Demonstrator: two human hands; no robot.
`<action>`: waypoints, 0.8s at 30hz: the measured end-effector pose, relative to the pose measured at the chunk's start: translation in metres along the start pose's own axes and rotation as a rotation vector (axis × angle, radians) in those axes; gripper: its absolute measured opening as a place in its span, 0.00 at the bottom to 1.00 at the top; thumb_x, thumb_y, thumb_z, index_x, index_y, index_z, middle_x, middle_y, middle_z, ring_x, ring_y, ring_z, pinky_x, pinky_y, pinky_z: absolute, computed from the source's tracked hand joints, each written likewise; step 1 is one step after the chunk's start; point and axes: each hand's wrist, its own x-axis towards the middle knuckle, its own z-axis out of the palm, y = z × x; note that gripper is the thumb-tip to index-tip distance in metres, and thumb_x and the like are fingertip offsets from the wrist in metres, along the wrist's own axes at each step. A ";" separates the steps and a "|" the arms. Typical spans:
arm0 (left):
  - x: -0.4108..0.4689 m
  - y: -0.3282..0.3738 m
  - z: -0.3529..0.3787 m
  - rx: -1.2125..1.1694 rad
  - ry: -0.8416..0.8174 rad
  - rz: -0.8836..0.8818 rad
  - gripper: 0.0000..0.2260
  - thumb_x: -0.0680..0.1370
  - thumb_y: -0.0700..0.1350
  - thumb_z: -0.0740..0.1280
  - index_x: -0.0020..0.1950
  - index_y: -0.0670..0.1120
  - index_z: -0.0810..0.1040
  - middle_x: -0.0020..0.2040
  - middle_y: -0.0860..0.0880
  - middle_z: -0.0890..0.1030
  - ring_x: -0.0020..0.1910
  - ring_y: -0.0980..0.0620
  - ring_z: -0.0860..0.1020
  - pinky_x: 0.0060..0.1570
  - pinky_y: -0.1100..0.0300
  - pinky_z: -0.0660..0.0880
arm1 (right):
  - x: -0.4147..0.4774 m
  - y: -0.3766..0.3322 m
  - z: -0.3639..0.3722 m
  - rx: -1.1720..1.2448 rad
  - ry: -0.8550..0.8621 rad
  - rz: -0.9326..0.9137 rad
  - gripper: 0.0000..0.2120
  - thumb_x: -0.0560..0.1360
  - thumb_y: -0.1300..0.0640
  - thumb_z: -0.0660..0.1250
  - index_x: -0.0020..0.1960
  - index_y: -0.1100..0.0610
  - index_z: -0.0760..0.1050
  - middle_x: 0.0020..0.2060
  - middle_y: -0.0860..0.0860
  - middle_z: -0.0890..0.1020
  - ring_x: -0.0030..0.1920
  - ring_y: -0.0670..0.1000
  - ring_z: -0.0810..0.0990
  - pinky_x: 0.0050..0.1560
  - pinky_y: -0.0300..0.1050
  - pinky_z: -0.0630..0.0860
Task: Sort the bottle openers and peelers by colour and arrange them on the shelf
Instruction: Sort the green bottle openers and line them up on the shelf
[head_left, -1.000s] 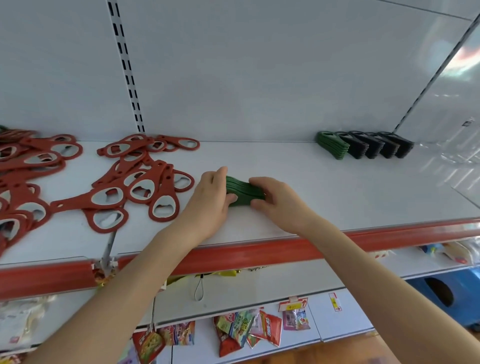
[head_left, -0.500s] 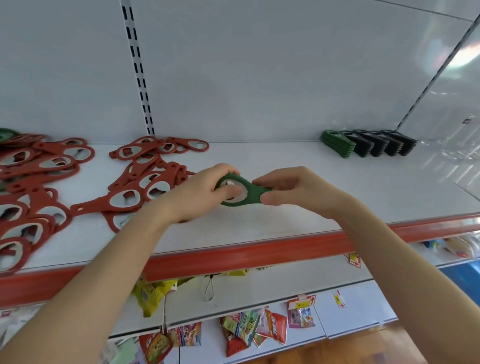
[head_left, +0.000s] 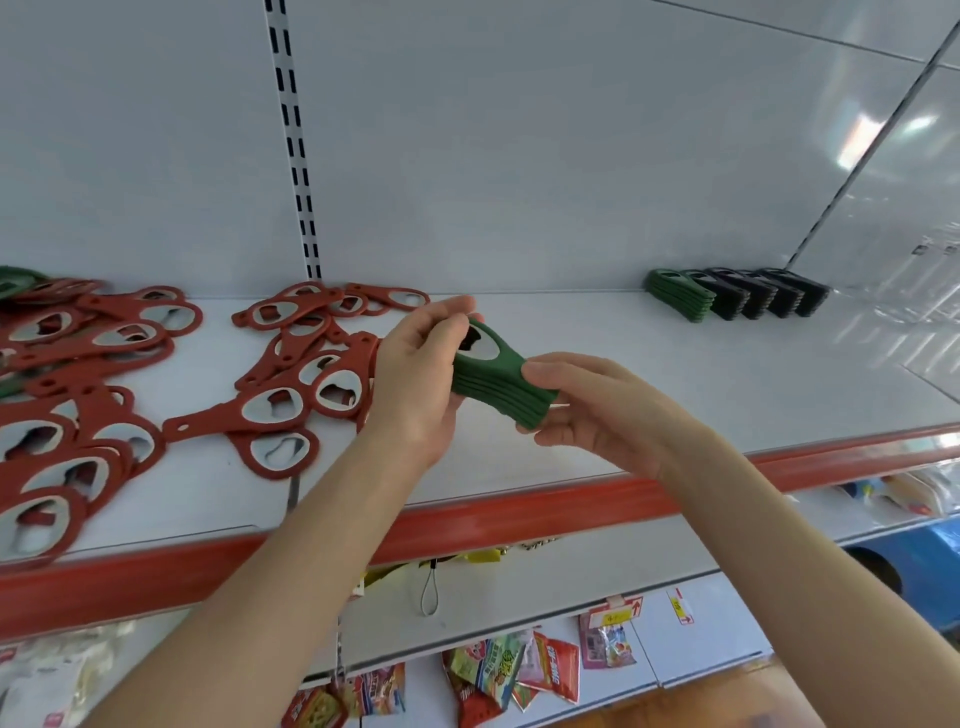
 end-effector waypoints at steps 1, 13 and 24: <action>0.001 0.001 0.002 0.016 -0.021 -0.007 0.08 0.78 0.35 0.60 0.46 0.44 0.77 0.43 0.45 0.79 0.46 0.46 0.77 0.42 0.56 0.76 | -0.003 -0.002 -0.001 -0.109 0.047 -0.041 0.10 0.73 0.55 0.67 0.51 0.58 0.79 0.41 0.54 0.82 0.41 0.53 0.81 0.41 0.41 0.79; 0.028 -0.014 0.065 0.105 -0.178 -0.108 0.09 0.77 0.34 0.58 0.46 0.42 0.77 0.41 0.44 0.79 0.39 0.51 0.77 0.36 0.63 0.77 | -0.013 -0.014 -0.034 -0.877 0.377 -0.331 0.12 0.72 0.55 0.70 0.54 0.54 0.73 0.33 0.46 0.76 0.35 0.47 0.76 0.36 0.36 0.69; 0.066 -0.053 0.121 0.394 -0.220 -0.163 0.07 0.79 0.48 0.60 0.49 0.44 0.73 0.44 0.47 0.74 0.43 0.50 0.73 0.48 0.56 0.74 | 0.002 -0.005 -0.111 -0.909 0.449 -0.312 0.10 0.73 0.57 0.67 0.51 0.61 0.74 0.34 0.53 0.77 0.33 0.50 0.72 0.29 0.35 0.66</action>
